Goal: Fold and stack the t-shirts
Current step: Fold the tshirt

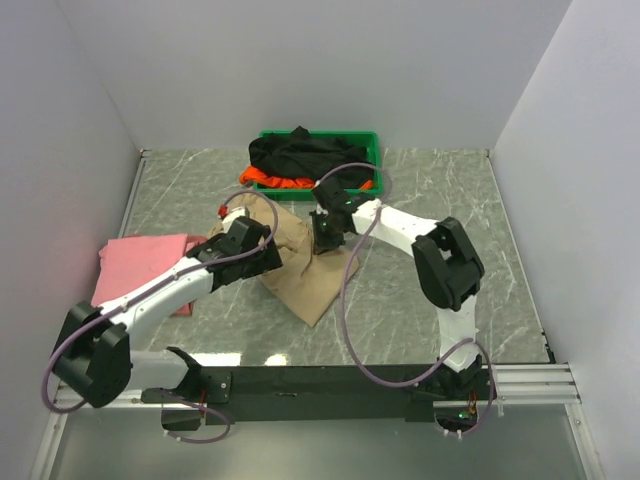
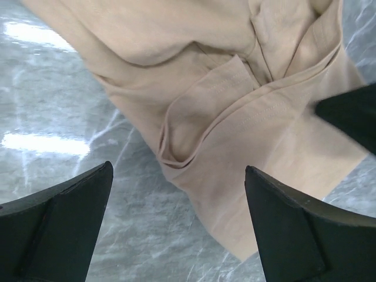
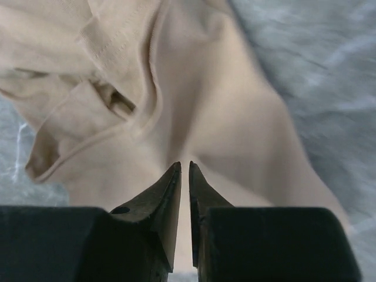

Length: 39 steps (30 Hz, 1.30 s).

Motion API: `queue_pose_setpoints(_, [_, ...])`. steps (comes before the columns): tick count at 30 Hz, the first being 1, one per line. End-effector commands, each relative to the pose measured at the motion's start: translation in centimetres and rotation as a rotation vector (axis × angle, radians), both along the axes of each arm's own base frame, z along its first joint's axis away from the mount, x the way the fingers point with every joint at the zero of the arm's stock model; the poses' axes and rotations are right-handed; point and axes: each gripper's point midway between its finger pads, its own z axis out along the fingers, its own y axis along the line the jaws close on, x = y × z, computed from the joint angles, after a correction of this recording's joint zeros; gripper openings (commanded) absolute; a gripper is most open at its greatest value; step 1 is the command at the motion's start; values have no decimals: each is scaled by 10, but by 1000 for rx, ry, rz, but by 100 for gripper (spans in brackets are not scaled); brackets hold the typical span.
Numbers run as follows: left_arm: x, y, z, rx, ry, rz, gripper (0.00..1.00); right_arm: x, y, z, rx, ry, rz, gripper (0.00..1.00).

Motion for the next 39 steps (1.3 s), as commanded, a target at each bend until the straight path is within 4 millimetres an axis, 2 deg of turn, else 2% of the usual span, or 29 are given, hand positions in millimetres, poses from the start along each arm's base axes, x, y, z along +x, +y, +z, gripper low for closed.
queue_pose_setpoints(1, [-1,16,17,-29,-58,64,99,11,20,-6,-23,-34,14,17])
queue_pose_setpoints(4, [-6,26,22,-39,-72,102,99,20,40,-8,2,-35,22,15])
queue_pose_setpoints(7, [-8,24,29,-83,-88,107,99,39,67,8,74,-70,-10,15])
queue_pose_setpoints(10, [-12,22,33,-109,-90,96,99,51,69,11,82,-76,-97,16])
queue_pose_setpoints(13, [-15,21,33,-121,-90,85,99,57,69,23,93,-93,-152,22])
queue_pose_setpoints(16, [-18,13,32,-155,-93,38,99,57,73,45,148,-125,-135,22])
queue_pose_setpoints(17, [-20,9,33,-167,-92,13,99,49,73,54,169,-124,-115,22])
queue_pose_setpoints(18, [-21,4,36,-184,-99,-18,99,47,68,58,166,-134,-119,23])
queue_pose_setpoints(19, [-23,-9,41,-221,-112,-78,99,43,55,50,142,-121,-138,24])
queue_pose_setpoints(20, [-24,-15,44,-237,-123,-105,99,40,48,68,171,-141,-143,24])
queue_pose_setpoints(21, [-26,-23,47,-248,-133,-138,99,37,40,73,191,-137,-164,25])
queue_pose_setpoints(22, [-34,-38,47,-252,-136,-192,99,27,25,56,183,-113,-185,27])
queue_pose_setpoints(23, [-35,-50,53,-262,-163,-228,99,26,10,79,235,-146,-209,30])
queue_pose_setpoints(24, [-39,-59,54,-257,-170,-263,99,20,1,81,251,-146,-221,39])
queue_pose_setpoints(25, [-41,-71,55,-244,-171,-299,99,17,-7,84,272,-163,-224,43])
queue_pose_setpoints(26, [-55,-89,55,-217,-185,-382,99,2,-27,79,272,-151,-238,48])
queue_pose_setpoints(27, [-61,-98,53,-193,-187,-422,99,-8,-34,77,292,-129,-228,54])
queue_pose_setpoints(28, [-66,-109,47,-158,-178,-458,99,-14,-40,75,310,-125,-225,56])
queue_pose_setpoints(29, [-77,-121,44,-122,-186,-506,99,-31,-54,62,312,-91,-230,57])
queue_pose_setpoints(30, [-84,-129,39,-107,-171,-539,99,-31,-69,56,323,-72,-265,57])
queue_pose_setpoints(31, [-97,-144,27,-84,-140,-608,99,-43,-77,45,345,-39,-268,58])
queue_pose_setpoints(33, [-110,-164,18,-91,-118,-683,97,-44,-92,36,348,-28,-301,58])
queue_pose_setpoints(34, [-121,-171,0,-46,-77,-723,95,-49,-96,28,334,-13,-309,58])
queue_pose_setpoints(36, [-122,-170,-15,38,-60,-708,88,-51,-98,24,327,-10,-298,58])
queue_pose_setpoints(37, [-127,-170,-29,92,-25,-717,85,-51,-96,23,338,-8,-294,58])
queue_pose_setpoints(39, [-128,-169,-42,139,-3,-717,80,-52,-94,18,343,18,-294,58])
